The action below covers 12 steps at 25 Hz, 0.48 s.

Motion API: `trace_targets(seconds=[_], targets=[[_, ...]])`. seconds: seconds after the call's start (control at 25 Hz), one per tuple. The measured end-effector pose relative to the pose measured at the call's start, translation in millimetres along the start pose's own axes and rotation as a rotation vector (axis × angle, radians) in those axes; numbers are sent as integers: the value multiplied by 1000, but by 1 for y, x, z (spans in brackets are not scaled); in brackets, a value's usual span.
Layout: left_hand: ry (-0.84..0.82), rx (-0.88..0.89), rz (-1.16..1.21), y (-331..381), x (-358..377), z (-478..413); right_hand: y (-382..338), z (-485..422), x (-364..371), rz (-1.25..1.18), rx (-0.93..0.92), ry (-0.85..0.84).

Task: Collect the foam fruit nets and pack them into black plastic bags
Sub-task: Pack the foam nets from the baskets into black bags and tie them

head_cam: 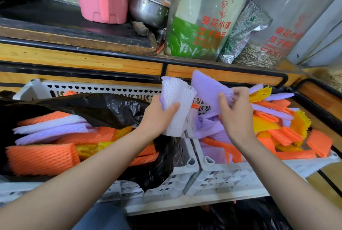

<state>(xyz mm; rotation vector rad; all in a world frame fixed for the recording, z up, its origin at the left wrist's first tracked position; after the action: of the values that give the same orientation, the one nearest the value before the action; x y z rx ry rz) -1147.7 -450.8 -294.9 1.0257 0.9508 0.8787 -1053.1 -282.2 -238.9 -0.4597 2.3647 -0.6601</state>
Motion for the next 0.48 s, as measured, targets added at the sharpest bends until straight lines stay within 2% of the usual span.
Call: trace_targets(seconds=[0.08, 0.16, 0.28, 0.36, 0.48], targets=[[-79, -11, 78, 3, 13, 2, -13, 13, 1, -23, -181, -135], [-218, -27, 258, 9, 25, 9, -18, 31, 8, -13, -308, -301], [-337, -20, 351, 18, 35, 17, -20, 38, 4, 19, -427, -308], [-297, 62, 282, 22, 37, 17, -20, 38, -1, 5, -464, -310], [-101, 115, 248, 25, 30, 13, -10, 37, -3, -180, -391, -423]])
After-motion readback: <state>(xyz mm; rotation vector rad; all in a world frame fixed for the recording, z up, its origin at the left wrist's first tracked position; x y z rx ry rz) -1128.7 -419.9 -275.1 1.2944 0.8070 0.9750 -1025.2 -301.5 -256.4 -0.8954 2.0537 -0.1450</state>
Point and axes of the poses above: each hand's wrist, its own z-axis away from the middle knuckle, its own x-axis out of the palm, y = z × x, the point moved 4 cm from there along -z, towards the middle knuckle, and after that the axes turned 14 degrees about -x, right-handed, at the moved point
